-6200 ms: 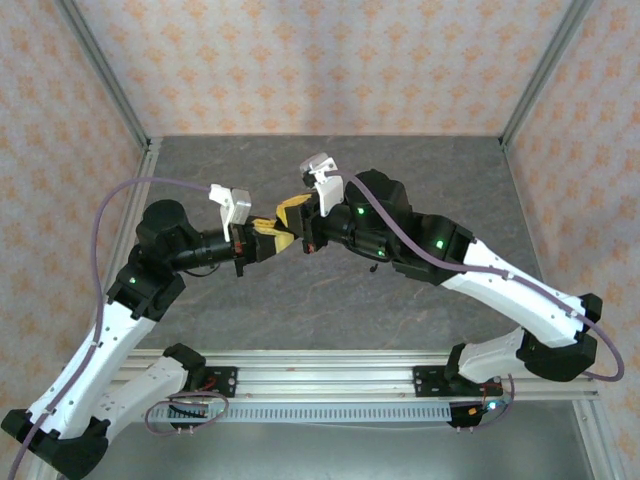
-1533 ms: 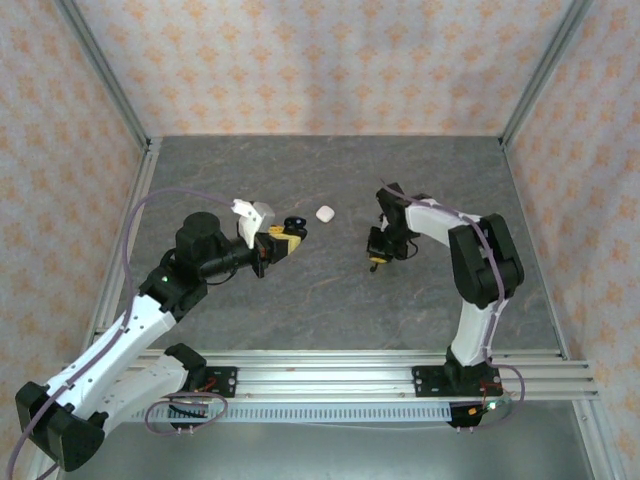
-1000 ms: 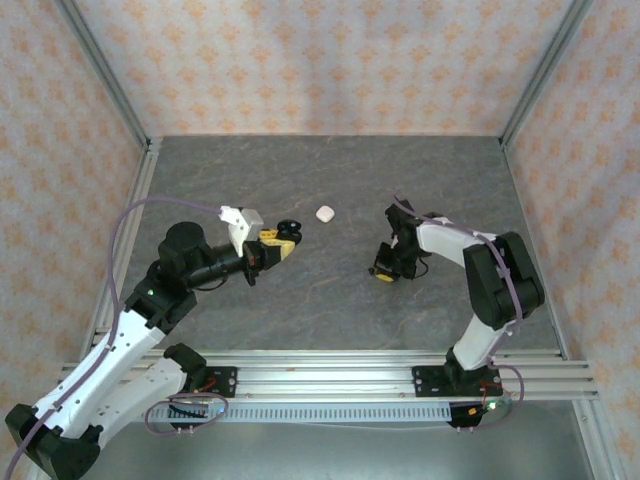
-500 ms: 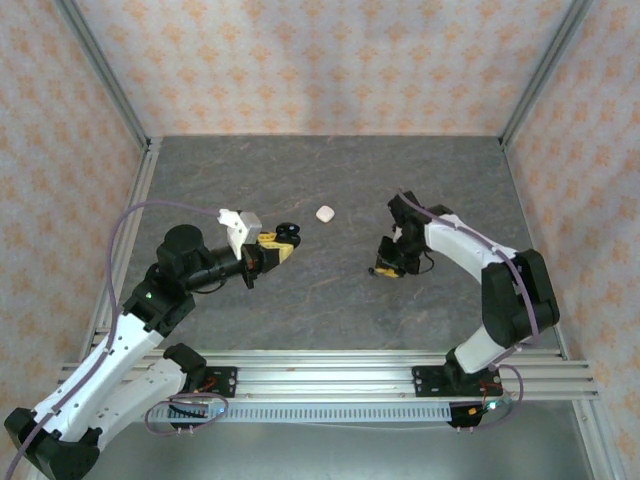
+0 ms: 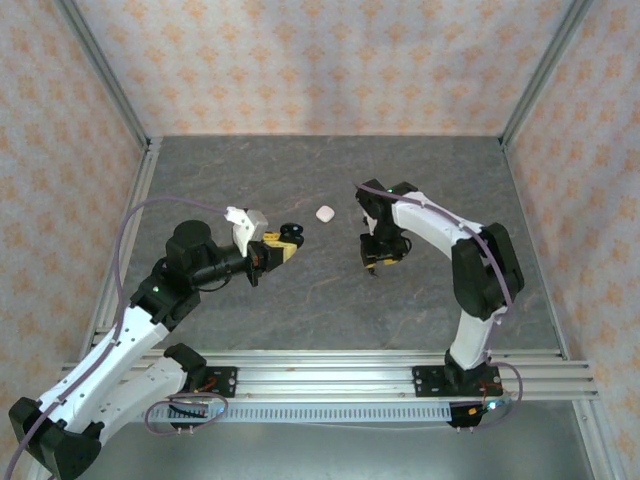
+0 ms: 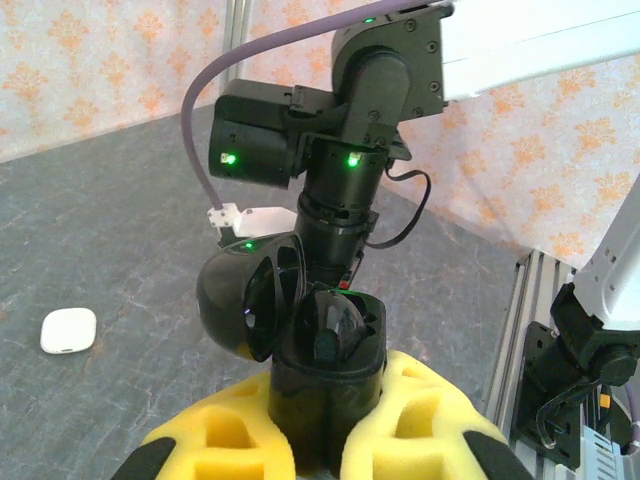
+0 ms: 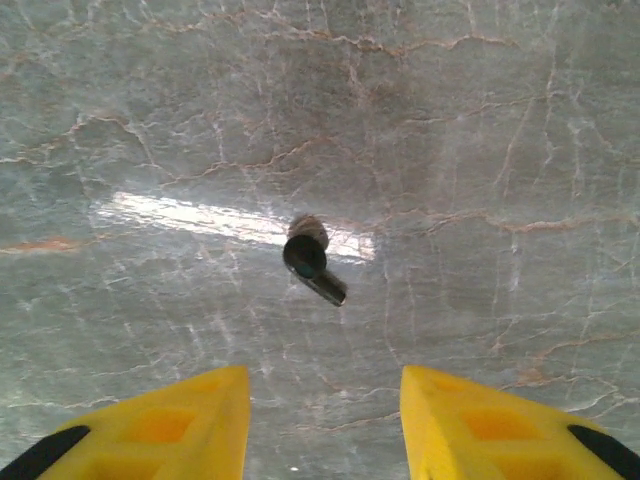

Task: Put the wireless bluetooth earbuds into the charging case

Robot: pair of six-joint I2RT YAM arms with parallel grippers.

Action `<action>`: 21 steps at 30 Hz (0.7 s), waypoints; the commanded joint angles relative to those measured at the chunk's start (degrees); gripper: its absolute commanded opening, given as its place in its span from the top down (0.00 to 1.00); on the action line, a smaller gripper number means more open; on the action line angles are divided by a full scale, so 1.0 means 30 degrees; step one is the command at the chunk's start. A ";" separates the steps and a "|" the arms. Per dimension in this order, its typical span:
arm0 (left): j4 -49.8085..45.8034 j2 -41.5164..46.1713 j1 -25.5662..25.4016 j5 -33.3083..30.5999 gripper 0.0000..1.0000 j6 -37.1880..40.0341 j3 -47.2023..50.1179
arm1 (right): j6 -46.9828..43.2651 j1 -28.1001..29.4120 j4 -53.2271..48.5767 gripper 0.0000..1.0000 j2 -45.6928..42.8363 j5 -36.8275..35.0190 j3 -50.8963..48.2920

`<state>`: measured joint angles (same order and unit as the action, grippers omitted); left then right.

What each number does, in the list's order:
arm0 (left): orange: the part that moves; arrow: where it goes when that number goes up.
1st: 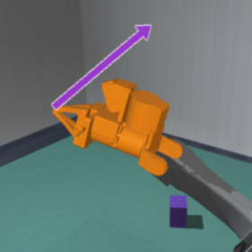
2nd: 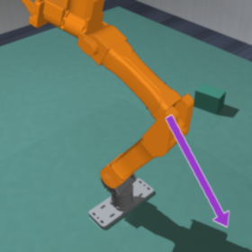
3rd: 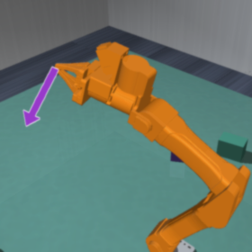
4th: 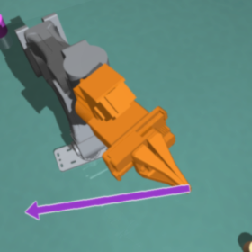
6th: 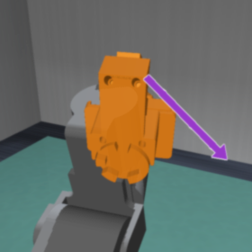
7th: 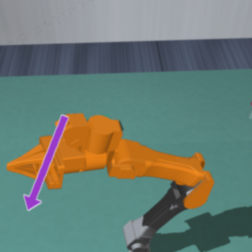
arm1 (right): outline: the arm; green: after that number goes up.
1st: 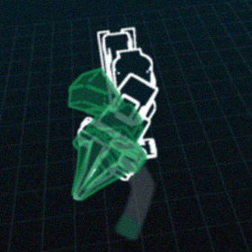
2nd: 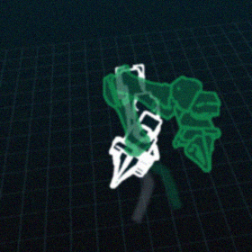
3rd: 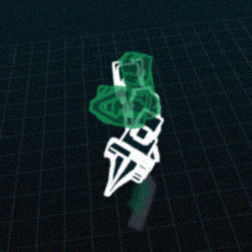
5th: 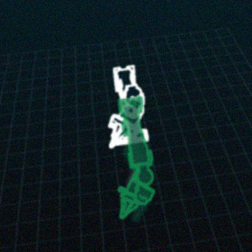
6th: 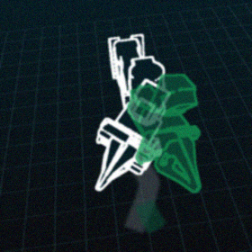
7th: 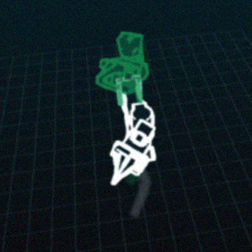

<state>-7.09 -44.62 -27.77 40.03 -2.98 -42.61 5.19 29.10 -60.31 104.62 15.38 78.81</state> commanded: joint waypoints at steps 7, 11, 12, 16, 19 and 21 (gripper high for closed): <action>-0.0709 0.0138 -0.0168 0.0016 1.00 0.0496 -0.0751 | -0.1251 0.0201 -0.0844 0.55 0.1725 -0.0430 0.1591; -0.0770 -0.0127 -0.0149 0.0045 1.00 0.0642 -0.0884 | -0.1346 0.0202 -0.0784 0.55 0.2232 -0.0174 0.1706; -0.0820 -0.0221 -0.0163 0.0070 1.00 0.0712 -0.0927 | -0.1424 0.0202 -0.0767 0.56 0.2345 -0.0147 0.1703; -0.0891 -0.0335 -0.0179 0.0074 1.00 0.0825 -0.0971 | -0.1606 0.0210 -0.0700 0.58 0.2821 -0.0028 0.1718; -0.0949 -0.0360 -0.0172 0.0017 1.00 0.0848 -0.0952 | -0.1642 0.0205 -0.0558 0.63 0.3037 0.0138 0.1666; -0.0982 -0.0361 -0.0163 -0.0013 1.00 0.0864 -0.0942 | -0.1672 0.0202 -0.0492 0.65 0.3130 0.0303 0.1661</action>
<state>-9.96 -45.82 -27.77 40.01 -1.43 -43.57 1.15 29.47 -60.86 113.47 15.75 82.52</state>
